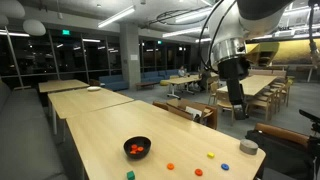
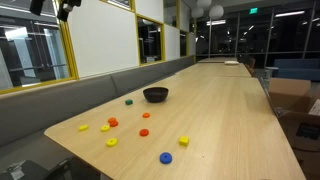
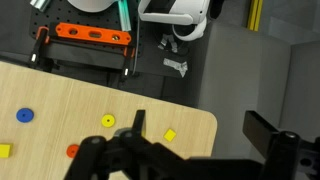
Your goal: Pick up the orange objects from the table and put them in the bowl
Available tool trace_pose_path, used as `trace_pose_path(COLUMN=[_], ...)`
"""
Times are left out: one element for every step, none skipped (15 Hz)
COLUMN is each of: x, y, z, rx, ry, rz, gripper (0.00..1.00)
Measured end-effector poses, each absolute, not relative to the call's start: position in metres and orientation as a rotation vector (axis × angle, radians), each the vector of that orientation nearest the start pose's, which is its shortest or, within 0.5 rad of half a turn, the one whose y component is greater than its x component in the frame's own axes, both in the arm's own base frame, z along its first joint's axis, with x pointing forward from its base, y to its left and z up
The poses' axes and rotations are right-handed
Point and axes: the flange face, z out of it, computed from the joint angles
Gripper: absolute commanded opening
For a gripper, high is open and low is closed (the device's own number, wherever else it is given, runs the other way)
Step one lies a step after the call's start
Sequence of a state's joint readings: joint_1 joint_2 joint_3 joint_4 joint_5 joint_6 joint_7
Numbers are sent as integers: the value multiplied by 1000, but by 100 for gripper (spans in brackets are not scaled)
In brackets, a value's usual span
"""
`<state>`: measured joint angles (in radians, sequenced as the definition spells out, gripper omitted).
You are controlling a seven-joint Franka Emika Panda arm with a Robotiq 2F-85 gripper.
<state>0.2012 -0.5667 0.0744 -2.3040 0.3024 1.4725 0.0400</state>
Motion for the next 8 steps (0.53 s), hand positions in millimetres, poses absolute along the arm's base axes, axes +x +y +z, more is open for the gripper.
trace_pose_path(x=[328, 328, 328, 328, 328, 328, 328, 328], y=[133, 133, 133, 133, 133, 133, 133, 133], z=[540, 542, 544, 545, 545, 545, 545, 544], rx=[-2873, -2874, -2874, -2874, -2874, -2874, -2874, -2875], ry=[-300, -302, -303, -303, -303, -303, -303, -301], rz=[433, 425, 420, 416, 415, 415, 415, 417], gripper=[100, 100, 100, 100, 100, 100, 100, 100])
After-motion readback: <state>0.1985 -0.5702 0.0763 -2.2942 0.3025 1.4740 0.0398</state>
